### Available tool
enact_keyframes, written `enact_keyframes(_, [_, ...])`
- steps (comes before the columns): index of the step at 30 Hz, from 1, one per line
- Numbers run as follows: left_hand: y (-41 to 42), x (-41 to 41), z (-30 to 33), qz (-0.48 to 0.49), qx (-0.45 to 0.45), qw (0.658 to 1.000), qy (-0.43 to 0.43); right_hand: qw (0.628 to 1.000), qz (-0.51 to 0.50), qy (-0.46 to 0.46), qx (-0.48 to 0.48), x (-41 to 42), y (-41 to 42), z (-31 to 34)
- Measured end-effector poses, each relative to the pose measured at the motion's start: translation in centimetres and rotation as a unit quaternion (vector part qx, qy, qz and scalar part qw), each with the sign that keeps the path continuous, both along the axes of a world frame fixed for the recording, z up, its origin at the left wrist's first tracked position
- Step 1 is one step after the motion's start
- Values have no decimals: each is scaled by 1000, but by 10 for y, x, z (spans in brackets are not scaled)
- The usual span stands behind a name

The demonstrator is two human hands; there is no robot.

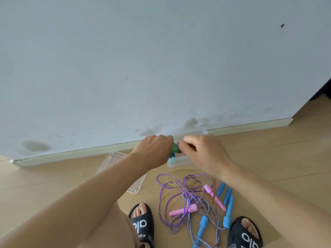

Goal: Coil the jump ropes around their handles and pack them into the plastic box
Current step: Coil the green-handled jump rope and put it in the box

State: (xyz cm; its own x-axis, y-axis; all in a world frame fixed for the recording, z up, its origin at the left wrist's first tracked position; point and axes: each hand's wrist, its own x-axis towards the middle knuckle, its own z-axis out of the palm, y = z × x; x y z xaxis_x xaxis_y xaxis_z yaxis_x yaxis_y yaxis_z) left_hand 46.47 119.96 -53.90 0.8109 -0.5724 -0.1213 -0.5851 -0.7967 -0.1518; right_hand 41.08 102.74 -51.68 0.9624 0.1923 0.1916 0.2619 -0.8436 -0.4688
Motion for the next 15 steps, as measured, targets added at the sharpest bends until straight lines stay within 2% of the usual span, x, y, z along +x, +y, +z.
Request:
enact_keyframes(4, [-13,-12,9,-64,30,997,-11,999,35,36,2,24,-14,8])
enact_keyframes(8, [-18,-22,15,-99,3,995,-10,980,72,135,124,41,-21,-1])
enact_keyframes(10, [-16,-24,18,-98,-50,994,-6,959,71,200,186,44,-21,-7])
enact_keyframes(13, [-8,-22,23,-71,-204,976,-9,903,47,293,311,41,-21,-15])
enact_keyframes(15, [-5,-21,24,-27,-266,964,-2,898,8,300,323,34,-13,-19])
